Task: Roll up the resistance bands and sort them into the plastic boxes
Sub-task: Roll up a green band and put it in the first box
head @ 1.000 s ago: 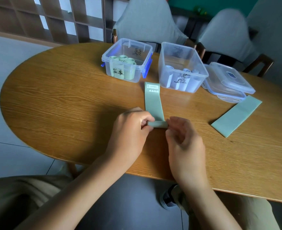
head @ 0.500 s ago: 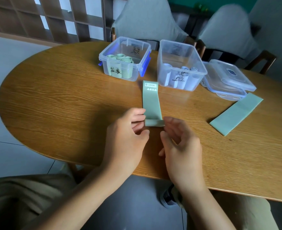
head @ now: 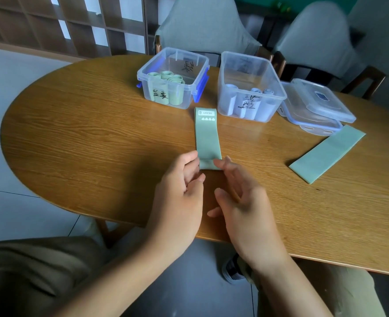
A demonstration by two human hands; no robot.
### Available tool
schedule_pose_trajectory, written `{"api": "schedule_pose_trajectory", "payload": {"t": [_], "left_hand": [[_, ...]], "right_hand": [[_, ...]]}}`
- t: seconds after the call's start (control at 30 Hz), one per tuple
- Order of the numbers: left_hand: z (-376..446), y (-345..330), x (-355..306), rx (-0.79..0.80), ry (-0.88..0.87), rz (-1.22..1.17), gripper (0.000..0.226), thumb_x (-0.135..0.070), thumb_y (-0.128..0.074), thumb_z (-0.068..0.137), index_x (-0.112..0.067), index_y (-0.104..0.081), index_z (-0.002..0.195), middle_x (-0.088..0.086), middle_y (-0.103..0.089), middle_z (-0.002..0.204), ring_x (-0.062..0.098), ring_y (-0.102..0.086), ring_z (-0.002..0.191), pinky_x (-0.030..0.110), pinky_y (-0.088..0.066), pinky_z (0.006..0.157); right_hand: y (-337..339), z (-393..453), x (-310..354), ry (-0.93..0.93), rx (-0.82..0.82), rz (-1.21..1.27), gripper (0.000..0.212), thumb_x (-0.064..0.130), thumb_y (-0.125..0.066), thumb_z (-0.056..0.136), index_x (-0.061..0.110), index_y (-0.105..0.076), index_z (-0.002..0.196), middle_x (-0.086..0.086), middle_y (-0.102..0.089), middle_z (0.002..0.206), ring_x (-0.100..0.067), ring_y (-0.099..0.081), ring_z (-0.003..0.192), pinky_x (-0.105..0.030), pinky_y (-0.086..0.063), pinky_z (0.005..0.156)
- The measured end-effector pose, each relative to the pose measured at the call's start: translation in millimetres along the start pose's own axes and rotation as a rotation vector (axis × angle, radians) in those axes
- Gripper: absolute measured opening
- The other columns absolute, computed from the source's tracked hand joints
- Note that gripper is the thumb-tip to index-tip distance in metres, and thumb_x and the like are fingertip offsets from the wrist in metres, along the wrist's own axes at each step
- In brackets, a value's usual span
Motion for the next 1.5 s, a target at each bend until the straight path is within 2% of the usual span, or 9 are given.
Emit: {"api": "schedule_pose_trajectory", "payload": {"t": [0.07, 0.2, 0.3, 0.4, 0.53, 0.7, 1.1, 1.23, 1.5], "left_hand": [[1, 2, 3, 0.014, -0.006, 0.057, 0.056, 0.013, -0.039, 0.094, -0.034, -0.056, 0.120, -0.010, -0.066, 0.127, -0.004, -0.057, 0.123, 0.032, -0.046, 0.109], [7, 11, 4, 0.087, -0.051, 0.283, 0.052, 0.005, -0.042, 0.092, -0.023, -0.055, 0.134, -0.009, -0.064, 0.134, -0.002, -0.055, 0.126, 0.035, -0.045, 0.110], [7, 13, -3, 0.151, -0.185, 0.589, 0.049, -0.003, -0.042, 0.093, -0.026, -0.055, 0.134, -0.008, -0.064, 0.132, 0.005, -0.056, 0.124, 0.029, -0.044, 0.109], [5, 13, -9, 0.167, -0.315, 0.794, 0.045, -0.004, -0.045, 0.094, -0.022, -0.060, 0.133, -0.004, -0.062, 0.133, 0.008, -0.050, 0.126, 0.009, -0.031, 0.105], [8, 15, -6, 0.140, -0.389, 0.987, 0.049, -0.005, -0.048, 0.089, -0.018, -0.059, 0.136, 0.007, -0.060, 0.138, 0.027, -0.047, 0.134, 0.042, -0.042, 0.109], [17, 18, -1, 0.176, -0.326, 1.192, 0.064, -0.026, -0.025, 0.087, -0.029, -0.045, 0.148, 0.011, -0.049, 0.150, 0.036, -0.032, 0.143, 0.052, -0.033, 0.113], [48, 16, -2, 0.197, -0.256, 1.244, 0.061, -0.032, -0.031, 0.095, -0.043, -0.024, 0.154, 0.003, -0.022, 0.165, 0.033, -0.002, 0.152, 0.051, -0.017, 0.120], [58, 18, -1, 0.205, -0.239, 1.195, 0.059, -0.031, -0.037, 0.098, -0.044, -0.026, 0.154, 0.003, -0.017, 0.167, 0.032, -0.005, 0.151, 0.050, -0.016, 0.120], [60, 20, -8, 0.082, -0.214, 0.998, 0.046, -0.022, -0.045, 0.095, -0.023, -0.048, 0.141, 0.010, -0.025, 0.164, 0.031, -0.038, 0.141, 0.044, -0.034, 0.112]], "right_hand": [[-2, -1, -1, 0.050, -0.018, -0.241, 0.048, 0.000, -0.053, 0.096, 0.034, -0.056, 0.131, 0.021, -0.043, 0.152, -0.013, -0.073, 0.076, -0.028, -0.059, 0.073], [-9, -2, 4, 0.164, -0.079, -0.628, 0.050, 0.005, -0.054, 0.094, 0.028, -0.055, 0.138, 0.014, -0.039, 0.157, -0.011, -0.052, 0.130, -0.003, -0.035, 0.092], [-10, 1, 5, 0.188, -0.141, -0.826, 0.043, 0.012, -0.051, 0.095, 0.027, -0.057, 0.135, 0.009, -0.047, 0.153, -0.017, -0.056, 0.127, -0.029, -0.053, 0.081], [-11, 3, 3, 0.226, -0.179, -0.900, 0.040, 0.014, -0.050, 0.094, 0.024, -0.059, 0.132, 0.003, -0.053, 0.148, -0.020, -0.052, 0.130, -0.037, -0.055, 0.083], [-14, 11, -4, 0.251, -0.152, -0.917, 0.047, 0.013, -0.045, 0.094, 0.018, -0.054, 0.140, -0.004, -0.048, 0.152, -0.028, -0.034, 0.144, -0.045, -0.039, 0.113], [-16, 24, -3, 0.232, -0.149, -0.933, 0.050, 0.012, -0.051, 0.091, 0.017, -0.052, 0.141, -0.010, -0.042, 0.141, -0.032, -0.031, 0.132, -0.046, -0.040, 0.108], [-19, 31, -7, 0.229, -0.132, -0.962, 0.042, 0.020, -0.047, 0.097, 0.021, -0.045, 0.139, 0.000, -0.044, 0.151, -0.028, -0.034, 0.133, -0.043, -0.037, 0.108], [-21, 34, -6, 0.223, -0.109, -0.994, 0.045, 0.023, -0.045, 0.100, 0.024, -0.041, 0.145, 0.001, -0.033, 0.159, -0.027, -0.023, 0.145, -0.044, -0.033, 0.111], [-22, 53, -2, 0.272, -0.113, -1.150, 0.051, 0.030, -0.049, 0.097, 0.017, -0.045, 0.146, -0.001, -0.043, 0.138, -0.028, -0.036, 0.120, -0.042, -0.044, 0.090]]}}
Point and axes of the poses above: each hand's wrist, its own z-axis towards the middle knuckle, its own y-axis out of the back of the hand, x = y × z, the point moved 3 cm from there along z, towards the middle knuckle
